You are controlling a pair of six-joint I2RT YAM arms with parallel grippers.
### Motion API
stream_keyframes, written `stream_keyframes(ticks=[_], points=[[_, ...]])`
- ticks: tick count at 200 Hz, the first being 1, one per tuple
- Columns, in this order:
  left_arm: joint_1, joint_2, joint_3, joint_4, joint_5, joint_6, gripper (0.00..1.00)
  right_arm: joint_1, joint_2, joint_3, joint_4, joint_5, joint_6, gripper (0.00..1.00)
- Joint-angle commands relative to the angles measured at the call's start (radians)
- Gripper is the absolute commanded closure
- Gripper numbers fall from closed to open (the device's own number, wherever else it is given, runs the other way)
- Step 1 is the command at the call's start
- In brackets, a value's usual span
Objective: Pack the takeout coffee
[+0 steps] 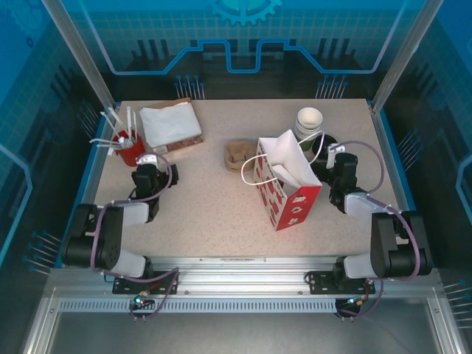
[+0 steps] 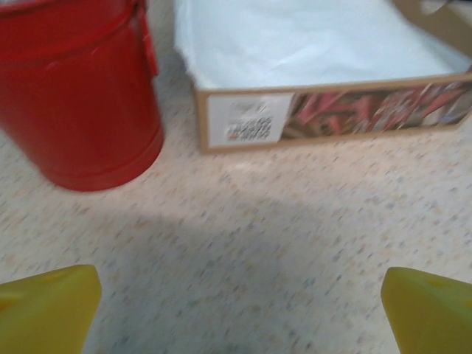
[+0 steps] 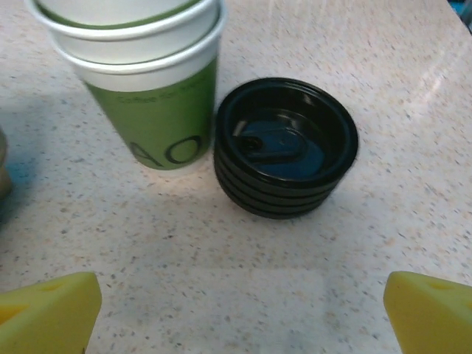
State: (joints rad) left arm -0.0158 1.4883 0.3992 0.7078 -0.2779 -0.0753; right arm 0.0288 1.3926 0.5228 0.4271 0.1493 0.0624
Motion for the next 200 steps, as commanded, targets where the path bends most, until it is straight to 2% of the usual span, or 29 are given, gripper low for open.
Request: stream_keyframes(ticks=[1, 22, 42, 200], points=[[0.009, 0.056, -0.038, 0.238, 0.091, 0.033, 0.01, 0.021, 0.044, -0.085, 0.256, 0.002, -0.018, 0.0], [0.01, 0.054, -0.036, 0.227, 0.091, 0.033, 0.01, 0.031, 0.111, -0.128, 0.404, 0.032, -0.02, 0.0], [0.01, 0.057, -0.036, 0.231, 0.091, 0.034, 0.01, 0.049, 0.106, -0.115, 0.365, 0.074, -0.023, 0.0], [-0.009, 0.059, -0.022, 0.214, 0.101, 0.065, 0.01, 0.064, 0.111, -0.111, 0.366, 0.082, -0.038, 0.0]])
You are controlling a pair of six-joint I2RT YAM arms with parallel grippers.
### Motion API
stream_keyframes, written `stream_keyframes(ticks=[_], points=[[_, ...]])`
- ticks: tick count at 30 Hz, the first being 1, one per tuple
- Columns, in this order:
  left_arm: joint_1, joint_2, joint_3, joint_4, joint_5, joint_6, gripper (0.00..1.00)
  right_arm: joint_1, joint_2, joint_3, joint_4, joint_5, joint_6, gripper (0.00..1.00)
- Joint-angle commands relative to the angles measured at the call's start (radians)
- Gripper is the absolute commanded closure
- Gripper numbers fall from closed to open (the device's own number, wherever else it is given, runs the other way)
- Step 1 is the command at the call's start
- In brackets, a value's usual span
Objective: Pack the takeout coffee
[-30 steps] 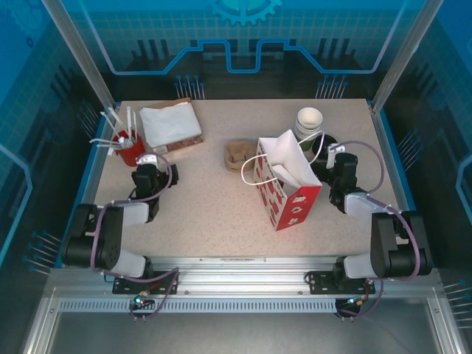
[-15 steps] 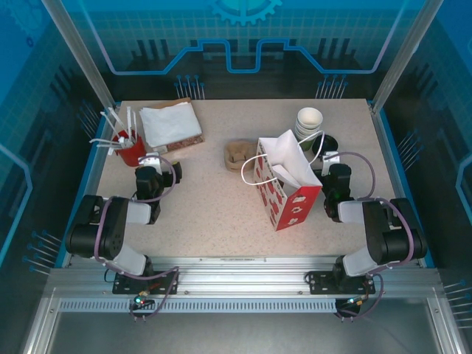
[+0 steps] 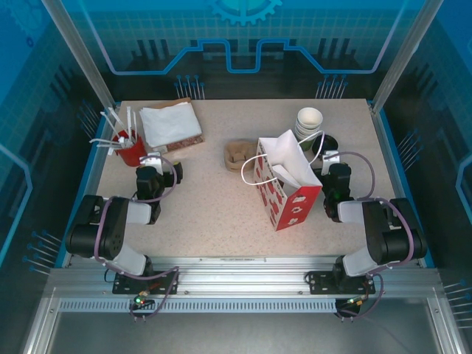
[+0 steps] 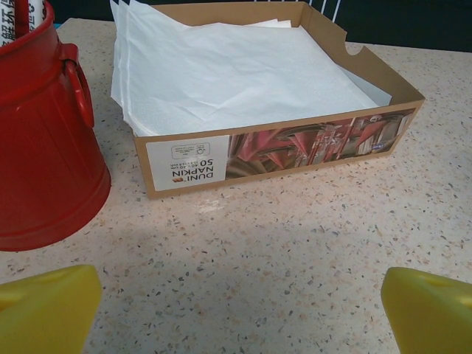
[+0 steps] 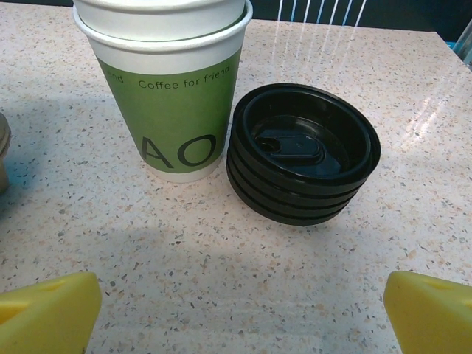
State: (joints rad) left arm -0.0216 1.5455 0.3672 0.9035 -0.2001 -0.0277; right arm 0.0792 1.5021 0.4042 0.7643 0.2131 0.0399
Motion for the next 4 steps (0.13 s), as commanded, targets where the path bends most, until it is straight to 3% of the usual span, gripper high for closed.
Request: stream_keyframes(ticks=[1, 4], points=[[-0.002, 0.003, 0.01, 0.019, 0.023, 0.017, 0.01, 0.013, 0.001, 0.007, 0.029, 0.019, -0.015, 0.0], [-0.003, 0.003, 0.011, 0.018, 0.024, 0.017, 0.01, 0.014, 0.001, 0.006, 0.03, 0.018, -0.014, 0.0]])
